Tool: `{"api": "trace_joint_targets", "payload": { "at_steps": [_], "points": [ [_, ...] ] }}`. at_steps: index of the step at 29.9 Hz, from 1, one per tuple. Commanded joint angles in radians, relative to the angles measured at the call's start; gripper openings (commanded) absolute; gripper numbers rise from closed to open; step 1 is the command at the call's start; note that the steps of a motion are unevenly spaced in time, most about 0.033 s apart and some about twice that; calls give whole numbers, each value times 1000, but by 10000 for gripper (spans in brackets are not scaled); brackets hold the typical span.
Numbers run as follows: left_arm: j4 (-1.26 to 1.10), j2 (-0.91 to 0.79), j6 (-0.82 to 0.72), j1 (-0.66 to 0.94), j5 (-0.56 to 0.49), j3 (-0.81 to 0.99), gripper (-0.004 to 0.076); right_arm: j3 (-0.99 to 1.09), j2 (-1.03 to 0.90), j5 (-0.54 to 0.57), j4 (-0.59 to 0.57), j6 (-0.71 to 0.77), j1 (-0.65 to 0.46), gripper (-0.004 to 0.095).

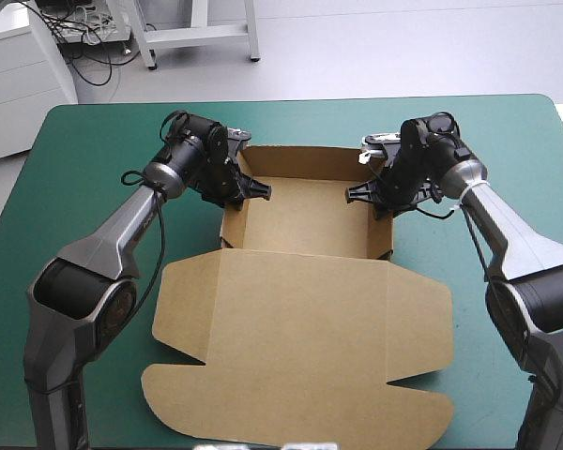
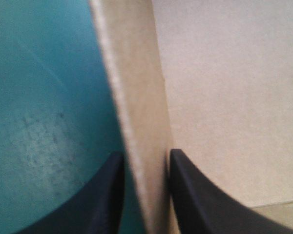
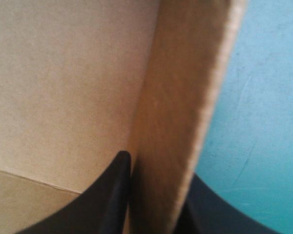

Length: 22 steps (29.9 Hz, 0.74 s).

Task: Fold the box

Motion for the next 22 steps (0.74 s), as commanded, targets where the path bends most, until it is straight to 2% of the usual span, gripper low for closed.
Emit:
{"api": "trace_joint_targets", "payload": {
  "at_steps": [1, 3, 5, 8, 15, 22],
  "points": [
    [8, -57, 5, -1, 51, -31, 448, -32, -55, 0, -9, 12, -3, 490],
    [8, -57, 5, -1, 51, -31, 504, -32, -55, -5, -9, 19, -3, 615],
    [8, -57, 5, -1, 51, -31, 512, -32, -55, -10, -9, 45, -4, 719],
    [10, -57, 5, 1, 51, -31, 512, -32, -55, -16, -12, 67, -7, 794],
    [17, -59, 24, 12, 51, -57, 512, -34, -63, -10, -3, 104, -28, 800],
    [8, -78, 26, 40, 52, -237, 512, -88, -101, -1, -10, 137, -28, 796]
  ]
}}
